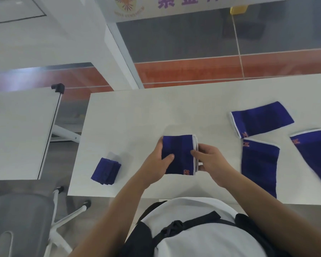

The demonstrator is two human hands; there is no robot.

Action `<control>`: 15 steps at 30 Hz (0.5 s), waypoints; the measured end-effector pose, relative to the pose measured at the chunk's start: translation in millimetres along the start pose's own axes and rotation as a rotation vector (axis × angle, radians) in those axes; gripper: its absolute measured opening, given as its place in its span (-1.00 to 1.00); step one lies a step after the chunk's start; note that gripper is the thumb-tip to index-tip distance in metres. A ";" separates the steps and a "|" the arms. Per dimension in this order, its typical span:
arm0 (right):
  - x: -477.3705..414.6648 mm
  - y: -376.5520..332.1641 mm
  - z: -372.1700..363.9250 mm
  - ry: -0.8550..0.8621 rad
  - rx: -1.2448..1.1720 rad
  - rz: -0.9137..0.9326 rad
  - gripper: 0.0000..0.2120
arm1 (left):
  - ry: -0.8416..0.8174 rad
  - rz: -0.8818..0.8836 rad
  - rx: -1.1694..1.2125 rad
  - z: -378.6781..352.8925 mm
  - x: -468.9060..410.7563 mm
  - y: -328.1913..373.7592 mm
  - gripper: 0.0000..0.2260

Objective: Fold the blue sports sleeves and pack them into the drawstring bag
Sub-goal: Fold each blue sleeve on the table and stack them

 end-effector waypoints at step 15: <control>0.1 20.2 3.3 0.150 0.144 -0.057 -0.88 | 0.166 0.137 0.196 38.2 7.9 -47.4 -0.83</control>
Point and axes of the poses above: each hand's wrist, its own x-axis away from the middle knuckle, its own z-axis out of the back of the hand, y = z × x, the point moved 7 cm from there along -x, towards the middle knuckle, and after that the axes turned 11 degrees about x, right-handed, at the moved point
